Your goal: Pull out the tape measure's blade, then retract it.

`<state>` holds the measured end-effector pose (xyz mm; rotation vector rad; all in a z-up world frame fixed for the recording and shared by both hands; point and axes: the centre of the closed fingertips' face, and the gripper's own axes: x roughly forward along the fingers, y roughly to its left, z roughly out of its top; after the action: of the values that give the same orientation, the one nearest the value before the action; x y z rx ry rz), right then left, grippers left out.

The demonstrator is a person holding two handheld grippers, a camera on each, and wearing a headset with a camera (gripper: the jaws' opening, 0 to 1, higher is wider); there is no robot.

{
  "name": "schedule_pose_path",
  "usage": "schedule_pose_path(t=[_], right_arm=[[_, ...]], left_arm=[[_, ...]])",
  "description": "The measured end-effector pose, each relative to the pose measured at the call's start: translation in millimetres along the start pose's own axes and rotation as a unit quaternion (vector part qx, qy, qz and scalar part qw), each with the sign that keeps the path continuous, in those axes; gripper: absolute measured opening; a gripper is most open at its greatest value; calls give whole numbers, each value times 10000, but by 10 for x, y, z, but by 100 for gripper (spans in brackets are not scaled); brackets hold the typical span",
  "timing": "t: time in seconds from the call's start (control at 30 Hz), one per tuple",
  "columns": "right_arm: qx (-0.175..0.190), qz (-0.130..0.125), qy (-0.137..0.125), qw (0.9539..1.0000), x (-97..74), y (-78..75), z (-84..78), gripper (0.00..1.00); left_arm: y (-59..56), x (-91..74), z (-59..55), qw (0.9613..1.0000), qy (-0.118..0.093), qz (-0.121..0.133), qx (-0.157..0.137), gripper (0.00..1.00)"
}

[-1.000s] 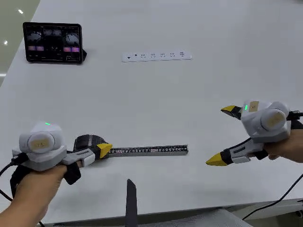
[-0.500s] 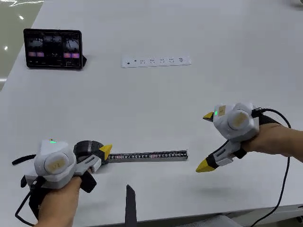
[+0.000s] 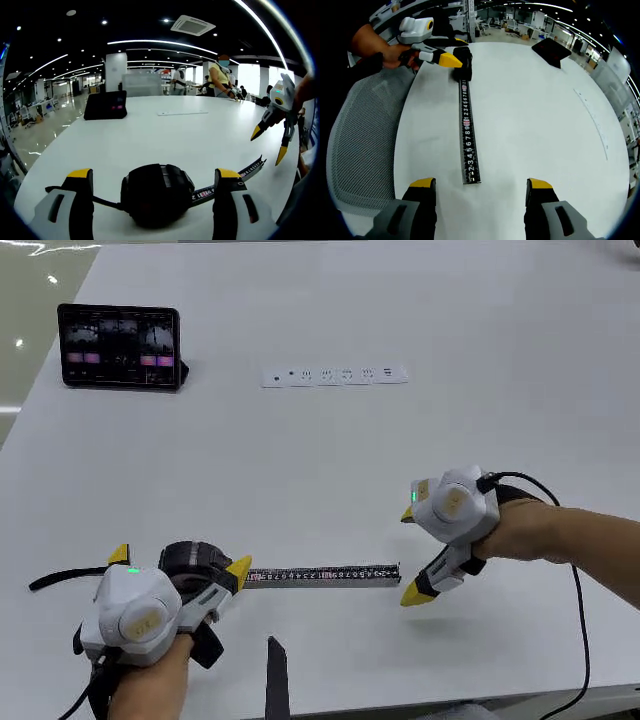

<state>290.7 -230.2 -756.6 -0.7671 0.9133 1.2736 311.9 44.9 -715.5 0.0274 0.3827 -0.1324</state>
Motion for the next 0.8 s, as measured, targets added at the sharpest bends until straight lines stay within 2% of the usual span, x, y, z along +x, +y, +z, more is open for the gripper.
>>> schedule_pose_path(t=[0.2, 0.43, 0.8], right_arm=[[-146, 183, 32, 9997, 71, 60, -2, 52], [-397, 216, 156, 9989, 169, 106, -27, 35], [-477, 217, 272, 9983, 196, 154, -53, 20]], left_arm=[[11, 31, -34, 10000, 13, 37, -42, 99], [-6, 54, -7, 10000, -10, 65, -39, 99], [1, 82, -6, 9998, 21, 144, -104, 99]])
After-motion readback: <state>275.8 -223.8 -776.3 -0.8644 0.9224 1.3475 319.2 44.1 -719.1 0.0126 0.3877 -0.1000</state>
